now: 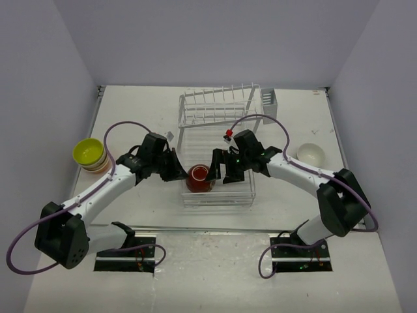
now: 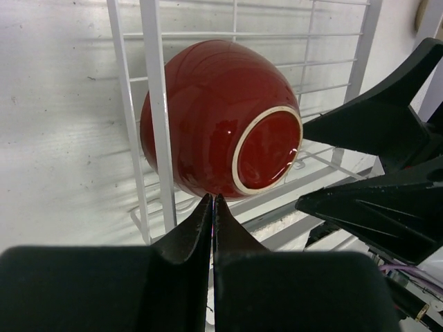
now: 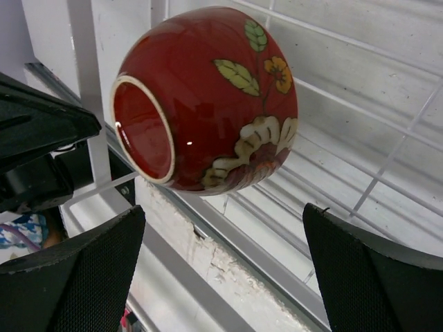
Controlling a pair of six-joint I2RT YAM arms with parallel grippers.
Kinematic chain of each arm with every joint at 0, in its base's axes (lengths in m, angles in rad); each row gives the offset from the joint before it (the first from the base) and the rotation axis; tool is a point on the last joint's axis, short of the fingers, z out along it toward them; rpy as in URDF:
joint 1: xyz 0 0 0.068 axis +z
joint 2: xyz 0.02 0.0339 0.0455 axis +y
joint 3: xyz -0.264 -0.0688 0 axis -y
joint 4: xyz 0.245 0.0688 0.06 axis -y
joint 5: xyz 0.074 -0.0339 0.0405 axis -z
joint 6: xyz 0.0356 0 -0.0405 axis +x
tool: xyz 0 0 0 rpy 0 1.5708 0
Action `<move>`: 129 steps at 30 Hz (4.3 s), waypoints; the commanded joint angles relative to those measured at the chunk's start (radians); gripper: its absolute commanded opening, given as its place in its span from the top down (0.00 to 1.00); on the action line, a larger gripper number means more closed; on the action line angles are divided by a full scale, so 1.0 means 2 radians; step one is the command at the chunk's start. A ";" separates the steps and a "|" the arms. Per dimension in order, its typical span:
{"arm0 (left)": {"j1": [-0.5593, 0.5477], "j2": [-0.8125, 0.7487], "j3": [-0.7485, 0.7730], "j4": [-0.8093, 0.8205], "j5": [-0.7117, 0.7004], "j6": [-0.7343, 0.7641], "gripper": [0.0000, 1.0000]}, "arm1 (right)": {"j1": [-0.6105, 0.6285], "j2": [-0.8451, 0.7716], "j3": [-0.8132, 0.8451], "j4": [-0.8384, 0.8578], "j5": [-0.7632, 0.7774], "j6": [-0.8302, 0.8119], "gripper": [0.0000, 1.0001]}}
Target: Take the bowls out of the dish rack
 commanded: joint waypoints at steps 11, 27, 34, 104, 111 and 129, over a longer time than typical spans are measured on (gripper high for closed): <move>-0.003 0.009 0.015 -0.015 -0.010 0.007 1.00 | -0.004 0.028 -0.005 0.057 -0.026 0.001 0.04; -0.003 0.026 0.026 -0.019 -0.004 0.016 1.00 | -0.004 0.070 0.008 0.084 -0.040 0.009 0.05; -0.002 0.029 0.025 -0.019 -0.003 0.018 1.00 | -0.004 0.083 0.017 0.091 -0.045 0.011 0.05; -0.003 0.045 0.030 -0.019 0.000 0.034 1.00 | -0.007 0.024 -0.065 0.276 -0.101 0.053 0.01; -0.003 0.024 0.038 0.001 -0.001 0.030 1.00 | -0.007 0.032 -0.064 0.281 -0.108 0.056 0.01; -0.004 -0.011 0.033 0.025 0.001 0.013 1.00 | -0.012 0.037 -0.061 0.273 -0.110 0.053 0.01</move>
